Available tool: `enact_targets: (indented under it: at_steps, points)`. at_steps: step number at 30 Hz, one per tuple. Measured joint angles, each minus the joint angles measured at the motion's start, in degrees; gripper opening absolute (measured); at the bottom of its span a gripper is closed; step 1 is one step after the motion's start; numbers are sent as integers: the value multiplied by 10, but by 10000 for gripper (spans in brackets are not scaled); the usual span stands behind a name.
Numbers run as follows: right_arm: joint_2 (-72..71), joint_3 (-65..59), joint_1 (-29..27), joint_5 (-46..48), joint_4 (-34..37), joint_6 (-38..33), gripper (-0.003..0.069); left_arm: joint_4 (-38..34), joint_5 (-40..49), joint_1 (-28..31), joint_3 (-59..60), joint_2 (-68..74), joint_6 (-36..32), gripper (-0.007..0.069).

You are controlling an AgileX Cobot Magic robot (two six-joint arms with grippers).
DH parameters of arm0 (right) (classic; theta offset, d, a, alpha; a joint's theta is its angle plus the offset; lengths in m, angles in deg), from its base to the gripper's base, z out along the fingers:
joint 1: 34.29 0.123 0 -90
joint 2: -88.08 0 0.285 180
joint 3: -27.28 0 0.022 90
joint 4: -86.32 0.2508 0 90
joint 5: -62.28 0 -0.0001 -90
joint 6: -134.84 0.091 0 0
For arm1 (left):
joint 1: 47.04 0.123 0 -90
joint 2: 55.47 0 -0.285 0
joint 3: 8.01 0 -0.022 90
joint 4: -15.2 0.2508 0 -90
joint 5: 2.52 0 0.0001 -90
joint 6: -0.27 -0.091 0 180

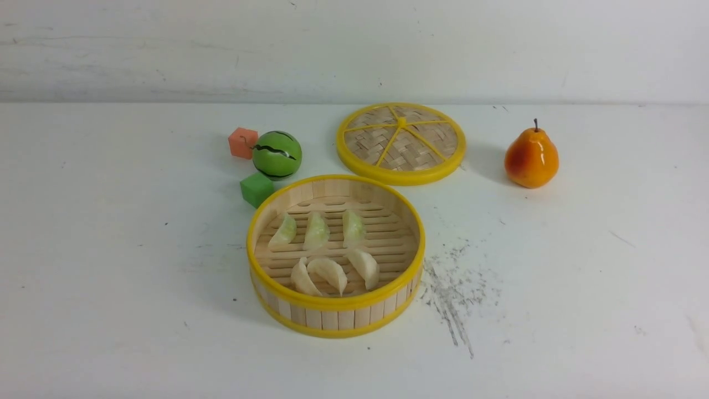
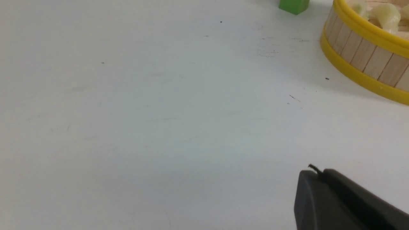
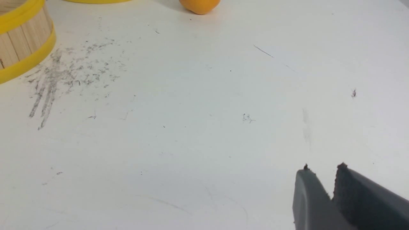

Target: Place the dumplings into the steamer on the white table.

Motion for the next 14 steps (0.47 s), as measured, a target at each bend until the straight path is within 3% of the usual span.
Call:
enact_targets:
  at_steps: [14]
  points:
    - [0,0,0,0,0,0,133,0,0,0,0,0,0,20]
